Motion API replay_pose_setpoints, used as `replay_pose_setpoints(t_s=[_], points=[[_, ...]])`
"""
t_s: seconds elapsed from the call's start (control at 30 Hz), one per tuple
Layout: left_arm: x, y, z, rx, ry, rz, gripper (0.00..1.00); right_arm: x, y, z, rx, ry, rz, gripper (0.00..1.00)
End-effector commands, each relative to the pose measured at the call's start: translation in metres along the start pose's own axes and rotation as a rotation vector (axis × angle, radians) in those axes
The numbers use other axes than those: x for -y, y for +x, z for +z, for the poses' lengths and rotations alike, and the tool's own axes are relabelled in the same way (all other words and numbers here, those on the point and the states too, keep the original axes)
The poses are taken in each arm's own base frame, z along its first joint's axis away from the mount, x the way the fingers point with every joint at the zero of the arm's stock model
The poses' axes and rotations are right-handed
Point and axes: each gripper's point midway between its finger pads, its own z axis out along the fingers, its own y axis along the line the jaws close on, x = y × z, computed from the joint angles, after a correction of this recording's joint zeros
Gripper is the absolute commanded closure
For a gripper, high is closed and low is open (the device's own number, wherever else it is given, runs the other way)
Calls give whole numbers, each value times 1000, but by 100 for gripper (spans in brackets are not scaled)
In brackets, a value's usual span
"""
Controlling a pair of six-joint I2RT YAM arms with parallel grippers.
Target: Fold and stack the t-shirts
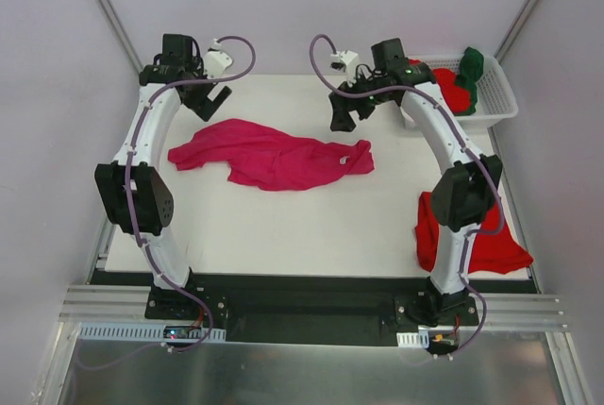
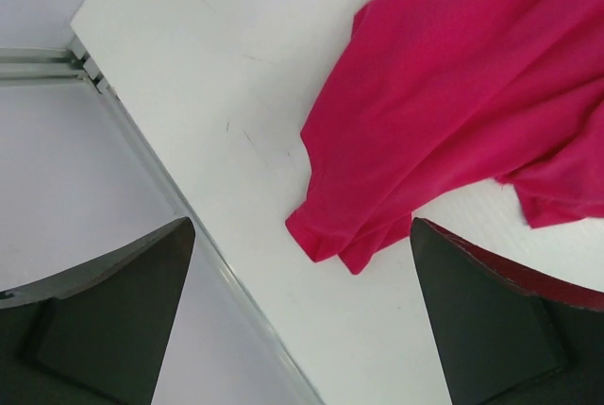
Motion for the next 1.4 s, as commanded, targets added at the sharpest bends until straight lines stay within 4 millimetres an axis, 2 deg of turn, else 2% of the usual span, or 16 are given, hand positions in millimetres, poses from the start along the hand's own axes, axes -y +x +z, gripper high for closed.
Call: replay_pose_setpoints(t_s=[0.0, 0.1, 0.17, 0.33, 0.37, 0.47, 0.53, 0.63, 0.67, 0.7, 0.77, 0.87, 0.93, 1.2, 1.33, 1.37], points=[[-4, -38, -44, 132, -27, -119, 1, -24, 0, 29, -3, -107, -129, 3], [-9, -32, -50, 110, -63, -101, 1, -35, 22, 52, -81, -142, -214, 4], [-11, -22, -54, 79, -88, -75, 1, -33, 22, 61, -95, -103, -295, 4], [-6, -10, -61, 54, -98, -51, 1, -9, 34, 70, -248, 64, -506, 4], [-5, -9, -61, 52, -98, -55, 1, -8, 40, 81, -302, 66, -542, 3], [-4, -6, -64, 50, -104, -63, 1, 10, 25, 70, -390, 182, -582, 4], [-2, -4, -64, 46, -100, -66, 1, 24, 32, 66, -505, 238, -642, 3], [-1, -3, -61, 40, -95, -74, 1, 18, 32, 66, -583, 211, -836, 4], [-1, -3, -60, 39, -94, -74, 1, 14, 46, 69, -608, 170, -858, 3], [-2, -3, -61, 40, -97, -76, 1, 10, 40, 70, -572, 149, -888, 4], [-3, -3, -58, 34, -98, -78, 1, 4, 43, 73, -565, 105, -905, 3], [-3, -1, -58, 27, -101, -69, 1, -27, 48, 83, -483, -45, -897, 1], [-3, -1, -59, 28, -102, -66, 1, -35, 42, 89, -438, -56, -928, 2], [-5, 2, -71, 28, -130, -67, 1, -53, 27, 120, -299, -146, -980, 7], [-5, 5, -76, 24, -140, -64, 1, -51, 18, 132, -282, -132, -1019, 6], [-4, 6, -76, 23, -141, -62, 1, -50, 24, 138, -303, -142, -1027, 6]])
